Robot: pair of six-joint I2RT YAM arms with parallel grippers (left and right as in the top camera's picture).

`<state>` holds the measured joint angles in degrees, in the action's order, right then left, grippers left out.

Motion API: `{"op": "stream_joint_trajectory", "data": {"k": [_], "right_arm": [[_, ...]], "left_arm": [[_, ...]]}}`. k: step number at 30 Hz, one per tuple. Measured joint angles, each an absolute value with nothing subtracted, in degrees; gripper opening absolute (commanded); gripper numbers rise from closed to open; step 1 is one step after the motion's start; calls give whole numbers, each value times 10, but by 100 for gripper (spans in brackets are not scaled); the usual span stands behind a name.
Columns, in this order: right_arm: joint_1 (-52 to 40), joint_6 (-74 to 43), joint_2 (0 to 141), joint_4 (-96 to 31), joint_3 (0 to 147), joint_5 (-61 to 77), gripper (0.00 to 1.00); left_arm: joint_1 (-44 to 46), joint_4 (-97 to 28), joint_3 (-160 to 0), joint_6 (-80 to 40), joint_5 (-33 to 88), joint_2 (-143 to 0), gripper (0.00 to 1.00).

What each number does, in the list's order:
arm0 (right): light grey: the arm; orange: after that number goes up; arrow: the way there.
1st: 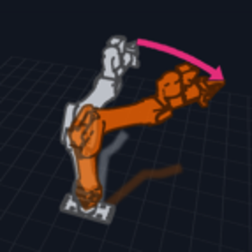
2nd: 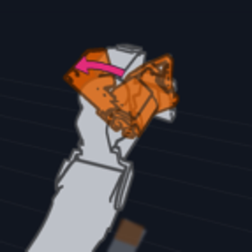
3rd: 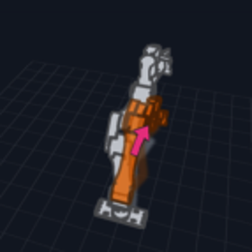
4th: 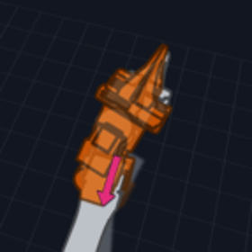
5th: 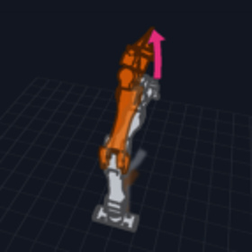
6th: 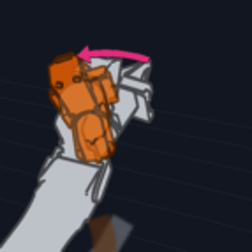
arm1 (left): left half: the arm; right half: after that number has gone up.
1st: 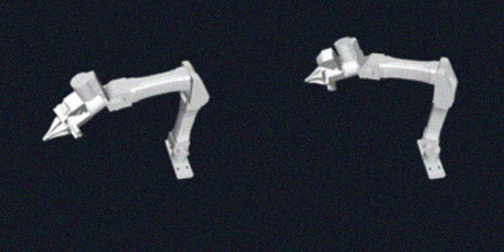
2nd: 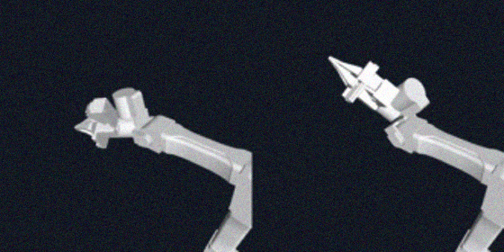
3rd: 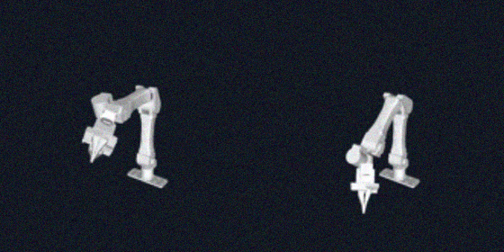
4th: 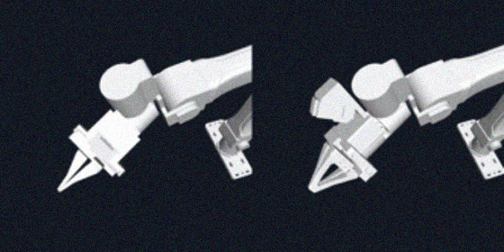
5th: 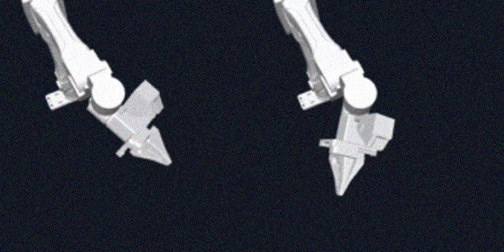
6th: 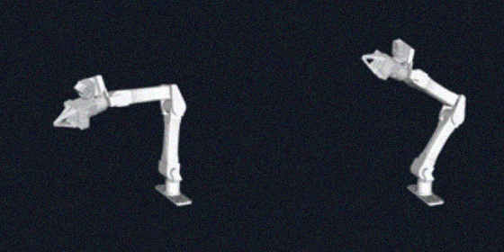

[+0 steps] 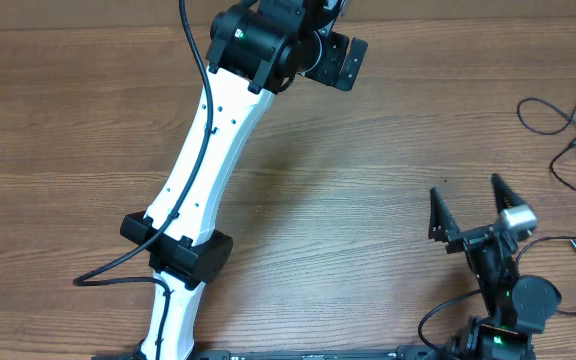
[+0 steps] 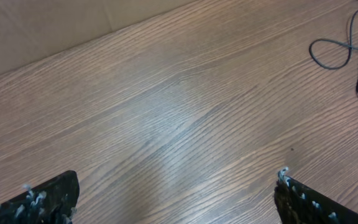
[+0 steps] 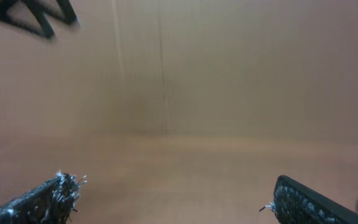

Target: Untangle cables

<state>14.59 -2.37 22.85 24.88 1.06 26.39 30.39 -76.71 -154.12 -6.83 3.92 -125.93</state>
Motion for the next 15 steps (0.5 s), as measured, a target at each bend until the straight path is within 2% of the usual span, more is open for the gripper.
{"op": "stream_joint_trajectory", "data": {"k": [15], "right_arm": [[146, -28, 229, -15, 11, 238, 100]], "left_arm": [[304, -763, -1541, -69, 39, -1259, 100]]}}
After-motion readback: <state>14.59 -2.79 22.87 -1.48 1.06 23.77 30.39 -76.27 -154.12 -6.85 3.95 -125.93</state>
